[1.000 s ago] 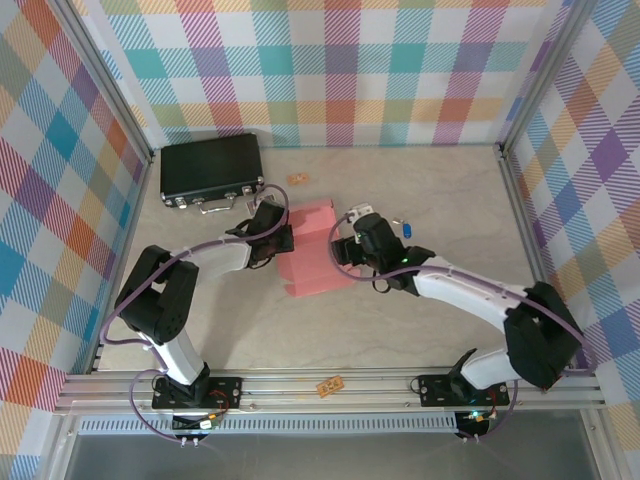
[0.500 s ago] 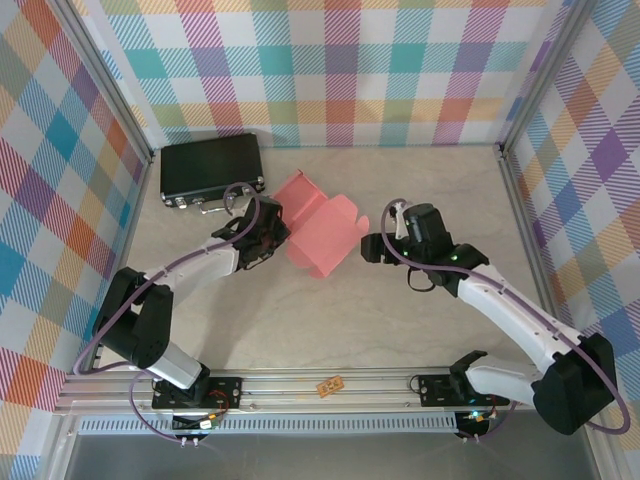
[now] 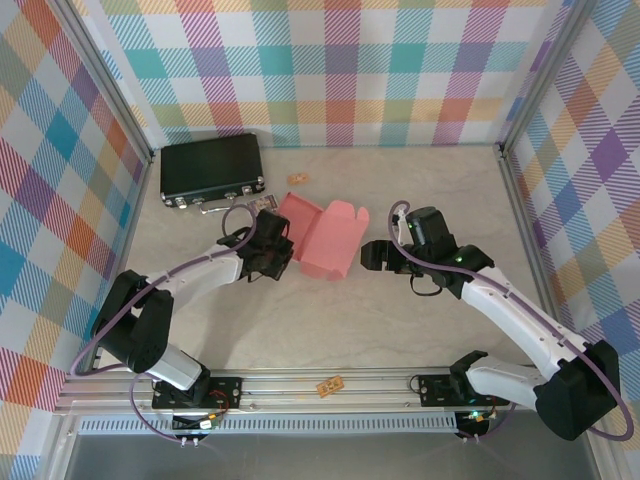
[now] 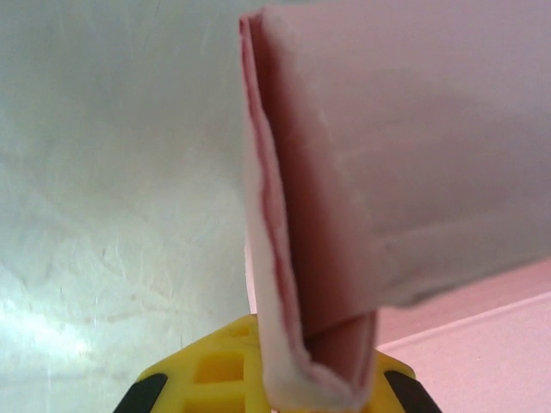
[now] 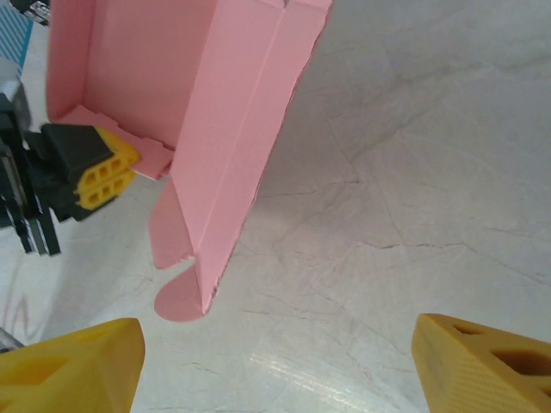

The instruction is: Fold the paper box

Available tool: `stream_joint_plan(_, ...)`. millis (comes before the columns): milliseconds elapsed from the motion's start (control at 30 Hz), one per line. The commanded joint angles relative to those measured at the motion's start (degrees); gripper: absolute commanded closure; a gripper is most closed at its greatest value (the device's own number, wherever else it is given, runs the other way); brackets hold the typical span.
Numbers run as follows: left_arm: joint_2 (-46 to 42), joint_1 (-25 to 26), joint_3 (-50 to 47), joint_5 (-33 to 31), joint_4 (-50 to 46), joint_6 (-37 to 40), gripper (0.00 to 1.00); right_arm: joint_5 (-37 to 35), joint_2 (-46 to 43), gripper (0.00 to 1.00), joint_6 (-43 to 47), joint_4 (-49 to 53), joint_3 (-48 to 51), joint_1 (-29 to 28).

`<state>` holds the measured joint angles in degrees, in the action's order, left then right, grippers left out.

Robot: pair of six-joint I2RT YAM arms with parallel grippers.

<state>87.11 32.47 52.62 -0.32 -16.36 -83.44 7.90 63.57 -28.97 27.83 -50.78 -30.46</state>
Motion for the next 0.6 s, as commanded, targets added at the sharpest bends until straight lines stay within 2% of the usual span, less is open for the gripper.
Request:
stream_joint_plan(0,0.0,2.2,-2.1,5.2,1.7,-8.8,1.00,3.8,0.4,0.22,-4.5,-0.4,-2.0,0.3)
stream_joint_plan(67,0.4,3.6,-3.2,6.3,2.9,-13.5,1.00,4.6,1.4,0.25,-5.9,-1.0,-2.1,0.3)
stream_joint_plan(267,1.3,6.2,-6.3,8.8,5.5,-21.2,1.00,3.1,3.9,0.31,-8.4,-0.6,-2.6,0.4)
stream_joint_plan(567,2.3,7.7,-6.9,10.4,8.2,-25.1,1.00,3.1,7.6,0.48,-9.3,-0.8,-4.1,0.6)
